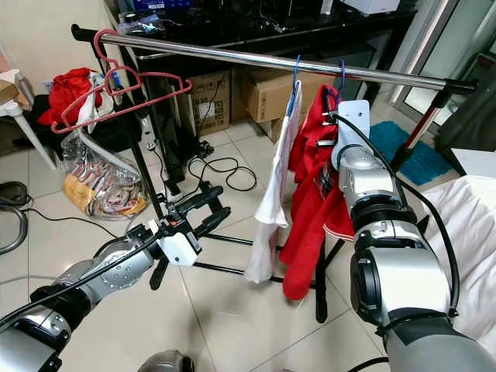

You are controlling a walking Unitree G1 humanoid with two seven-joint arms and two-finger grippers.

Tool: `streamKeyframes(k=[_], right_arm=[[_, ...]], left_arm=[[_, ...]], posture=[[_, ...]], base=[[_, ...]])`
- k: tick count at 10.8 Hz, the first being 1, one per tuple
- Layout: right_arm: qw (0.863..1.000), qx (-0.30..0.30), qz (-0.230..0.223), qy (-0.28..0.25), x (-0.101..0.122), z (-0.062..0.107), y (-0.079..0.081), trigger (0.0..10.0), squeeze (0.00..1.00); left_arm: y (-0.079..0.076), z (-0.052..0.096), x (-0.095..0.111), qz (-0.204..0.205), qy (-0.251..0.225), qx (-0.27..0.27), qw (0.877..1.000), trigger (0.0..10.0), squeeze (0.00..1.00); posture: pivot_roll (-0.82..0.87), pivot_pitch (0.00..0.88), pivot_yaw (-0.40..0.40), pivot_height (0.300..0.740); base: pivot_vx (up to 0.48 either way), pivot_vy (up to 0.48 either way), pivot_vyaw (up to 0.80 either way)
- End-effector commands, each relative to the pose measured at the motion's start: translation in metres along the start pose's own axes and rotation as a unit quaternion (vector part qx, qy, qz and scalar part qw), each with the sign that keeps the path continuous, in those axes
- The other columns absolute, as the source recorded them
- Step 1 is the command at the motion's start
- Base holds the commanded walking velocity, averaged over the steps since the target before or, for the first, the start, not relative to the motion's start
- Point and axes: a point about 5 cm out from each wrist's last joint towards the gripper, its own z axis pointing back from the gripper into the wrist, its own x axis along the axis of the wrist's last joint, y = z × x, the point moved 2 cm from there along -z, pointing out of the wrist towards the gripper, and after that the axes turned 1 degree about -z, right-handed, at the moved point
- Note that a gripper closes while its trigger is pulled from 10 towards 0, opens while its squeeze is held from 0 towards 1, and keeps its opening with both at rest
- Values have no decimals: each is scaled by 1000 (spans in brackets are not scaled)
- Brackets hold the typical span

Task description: Hang hanger

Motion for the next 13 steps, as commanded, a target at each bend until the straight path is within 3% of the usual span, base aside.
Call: streamKeyframes(k=[1,13], right_arm=[[1000,-7,-7,-22,15,0,-3,10000,0],[1000,-7,-7,-22,15,0,-3,10000,0]], left_arm=[[3,-2,2,-5,-8,-2,1000,10000,0],[3,-2,2,-5,-8,-2,1000,10000,0]], posture=[[139,0,-40,740],[139,0,-40,740]], base=[[0,0,0],[0,0,0]])
